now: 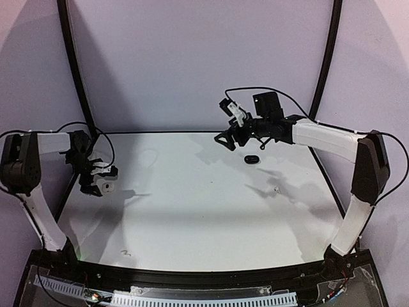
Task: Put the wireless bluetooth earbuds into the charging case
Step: Pick up the charging case from the center of the board.
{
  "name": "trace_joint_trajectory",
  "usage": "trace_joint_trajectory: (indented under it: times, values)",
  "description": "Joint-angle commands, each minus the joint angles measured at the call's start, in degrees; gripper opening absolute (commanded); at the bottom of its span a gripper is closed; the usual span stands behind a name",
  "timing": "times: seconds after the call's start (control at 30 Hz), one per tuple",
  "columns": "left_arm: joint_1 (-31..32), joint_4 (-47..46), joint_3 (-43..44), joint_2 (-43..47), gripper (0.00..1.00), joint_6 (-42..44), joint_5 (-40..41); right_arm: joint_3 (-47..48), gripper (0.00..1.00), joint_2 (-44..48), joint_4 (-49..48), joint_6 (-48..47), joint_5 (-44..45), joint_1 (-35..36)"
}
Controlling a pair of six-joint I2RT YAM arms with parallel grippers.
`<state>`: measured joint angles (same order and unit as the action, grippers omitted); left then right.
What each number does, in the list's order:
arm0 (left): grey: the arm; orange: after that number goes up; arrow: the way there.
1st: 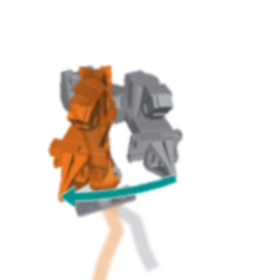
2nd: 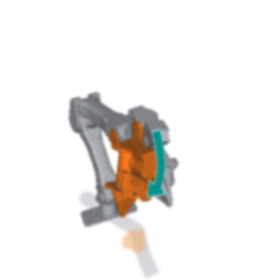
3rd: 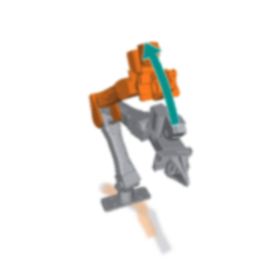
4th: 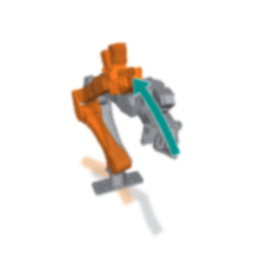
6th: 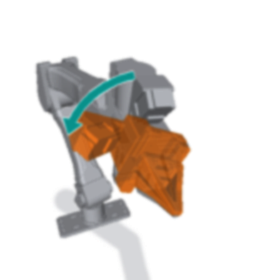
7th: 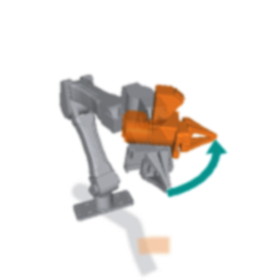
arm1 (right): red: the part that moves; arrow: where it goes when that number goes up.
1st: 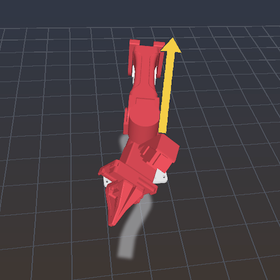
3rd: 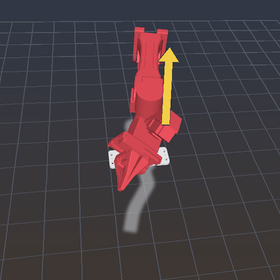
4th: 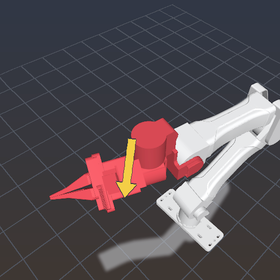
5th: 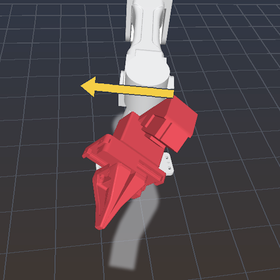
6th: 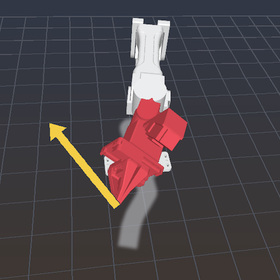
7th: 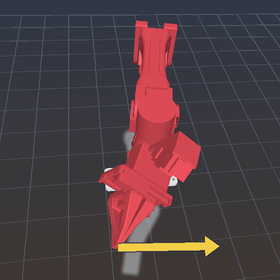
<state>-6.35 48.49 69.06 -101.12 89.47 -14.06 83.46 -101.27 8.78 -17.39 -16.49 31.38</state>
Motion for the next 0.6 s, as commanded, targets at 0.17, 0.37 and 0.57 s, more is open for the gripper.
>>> trace_joint_trajectory:
  times: [0.17,0.37,0.57]
  values:
    - [0.9,-3.9,1.8,-6.5,0.86,5.2,-1.7,2.8,0.99,-3.1,3.6,-4.3,1.9,4.2]
    - [1.4,-3.7,1.5,-7.4,0.69,3.3,-3.2,5.8,0.99,-4.9,5.3,-5.3,2.6,4.8]
    - [2.3,-3.6,1.5,-8.0,0.54,3.4,-3.3,6.5,0.99,-5.2,5.5,-5.4,3.5,5.3]
